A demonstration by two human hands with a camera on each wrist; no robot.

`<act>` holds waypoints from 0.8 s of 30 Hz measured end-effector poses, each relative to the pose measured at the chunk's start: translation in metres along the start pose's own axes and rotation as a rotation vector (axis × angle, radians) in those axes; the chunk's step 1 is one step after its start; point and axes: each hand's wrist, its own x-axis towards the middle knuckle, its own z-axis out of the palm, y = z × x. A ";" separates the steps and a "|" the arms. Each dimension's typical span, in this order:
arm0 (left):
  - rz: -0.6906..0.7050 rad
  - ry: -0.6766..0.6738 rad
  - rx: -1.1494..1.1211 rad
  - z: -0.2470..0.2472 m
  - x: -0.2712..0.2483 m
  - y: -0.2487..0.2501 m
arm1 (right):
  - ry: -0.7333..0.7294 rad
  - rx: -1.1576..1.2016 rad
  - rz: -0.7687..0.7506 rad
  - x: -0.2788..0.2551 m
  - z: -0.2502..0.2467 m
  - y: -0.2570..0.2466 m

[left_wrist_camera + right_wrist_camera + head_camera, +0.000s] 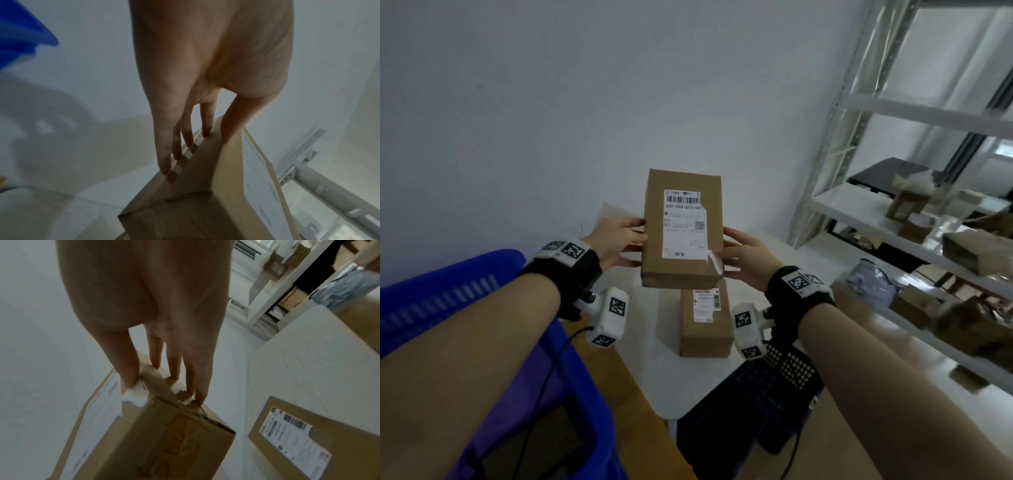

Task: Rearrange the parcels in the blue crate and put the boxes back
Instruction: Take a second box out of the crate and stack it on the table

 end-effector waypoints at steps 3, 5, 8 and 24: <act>-0.092 -0.024 0.028 0.024 0.029 -0.017 | 0.031 -0.035 0.068 0.015 -0.026 0.019; -0.147 -0.010 0.030 0.037 0.048 -0.030 | 0.057 -0.026 0.128 0.028 -0.041 0.034; -0.234 -0.007 0.034 0.053 0.073 -0.053 | 0.084 -0.012 0.217 0.044 -0.059 0.056; -0.372 -0.065 -0.076 0.081 0.121 -0.138 | 0.125 0.022 0.363 0.088 -0.084 0.122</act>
